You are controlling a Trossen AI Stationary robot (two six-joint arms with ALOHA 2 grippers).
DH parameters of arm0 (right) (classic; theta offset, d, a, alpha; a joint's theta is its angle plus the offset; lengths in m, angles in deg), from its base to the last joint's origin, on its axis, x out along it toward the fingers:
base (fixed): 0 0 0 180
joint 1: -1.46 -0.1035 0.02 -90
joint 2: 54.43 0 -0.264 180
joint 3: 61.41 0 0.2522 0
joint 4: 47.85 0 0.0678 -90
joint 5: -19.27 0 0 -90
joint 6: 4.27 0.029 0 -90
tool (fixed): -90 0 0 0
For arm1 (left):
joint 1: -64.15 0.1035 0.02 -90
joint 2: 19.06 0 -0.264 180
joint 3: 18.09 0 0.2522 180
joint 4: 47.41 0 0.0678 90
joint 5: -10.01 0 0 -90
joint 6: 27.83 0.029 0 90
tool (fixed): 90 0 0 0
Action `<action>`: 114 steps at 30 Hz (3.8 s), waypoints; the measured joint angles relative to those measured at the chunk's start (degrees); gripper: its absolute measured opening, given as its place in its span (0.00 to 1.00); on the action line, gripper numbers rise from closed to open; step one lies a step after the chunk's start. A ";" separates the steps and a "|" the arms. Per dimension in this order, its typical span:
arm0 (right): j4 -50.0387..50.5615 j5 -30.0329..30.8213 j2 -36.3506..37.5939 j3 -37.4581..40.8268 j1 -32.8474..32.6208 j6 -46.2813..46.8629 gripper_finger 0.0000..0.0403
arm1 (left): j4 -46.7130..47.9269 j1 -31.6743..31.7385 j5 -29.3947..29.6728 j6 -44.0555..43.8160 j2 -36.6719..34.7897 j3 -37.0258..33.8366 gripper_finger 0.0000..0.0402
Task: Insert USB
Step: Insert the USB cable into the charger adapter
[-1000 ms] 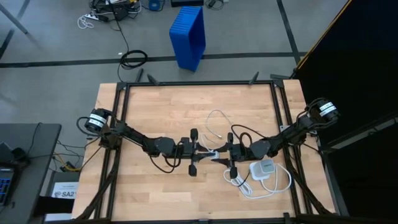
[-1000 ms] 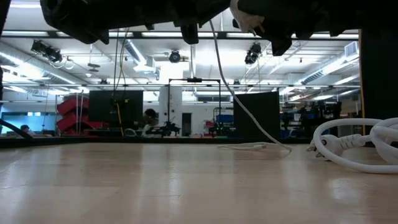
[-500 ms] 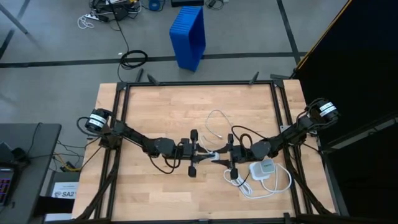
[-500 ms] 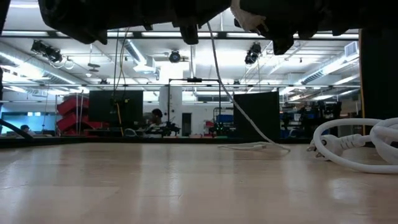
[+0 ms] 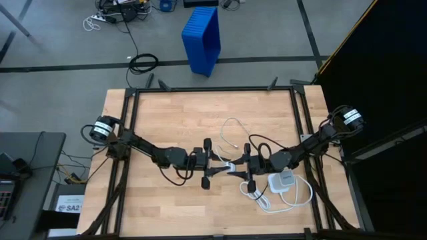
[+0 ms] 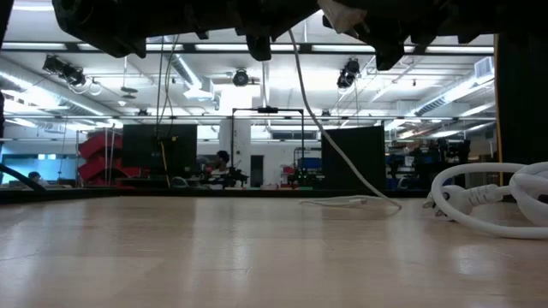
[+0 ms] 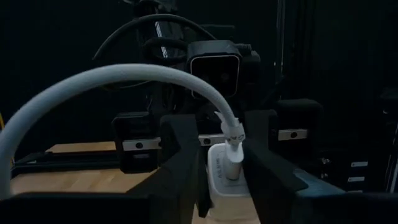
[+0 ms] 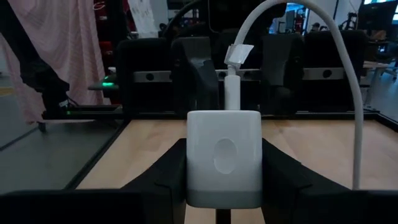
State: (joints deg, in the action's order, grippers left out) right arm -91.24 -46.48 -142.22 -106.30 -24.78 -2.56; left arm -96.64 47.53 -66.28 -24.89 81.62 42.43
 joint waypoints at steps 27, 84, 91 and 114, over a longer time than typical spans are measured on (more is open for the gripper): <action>1.99 1.47 -0.20 0.16 0.07 0.26 0.28 | 1.23 -0.57 5.09 5.09 -0.74 0.17 0.01; -1.32 -1.29 0.38 -0.60 4.18 2.52 0.28 | 6.16 -2.92 9.96 4.35 -12.34 -8.24 0.51; 13.48 -3.04 1.66 -3.91 11.70 5.21 0.28 | 6.46 -5.10 13.23 3.85 -19.78 -14.56 0.58; 80.84 -21.60 -2.32 -33.47 39.71 -0.28 0.28 | 7.27 -5.14 14.19 -1.59 -21.15 -16.68 0.58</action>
State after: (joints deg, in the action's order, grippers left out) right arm -10.41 -68.08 -144.54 -139.77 14.93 -2.84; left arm -89.37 42.39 -52.09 -26.48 60.47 25.75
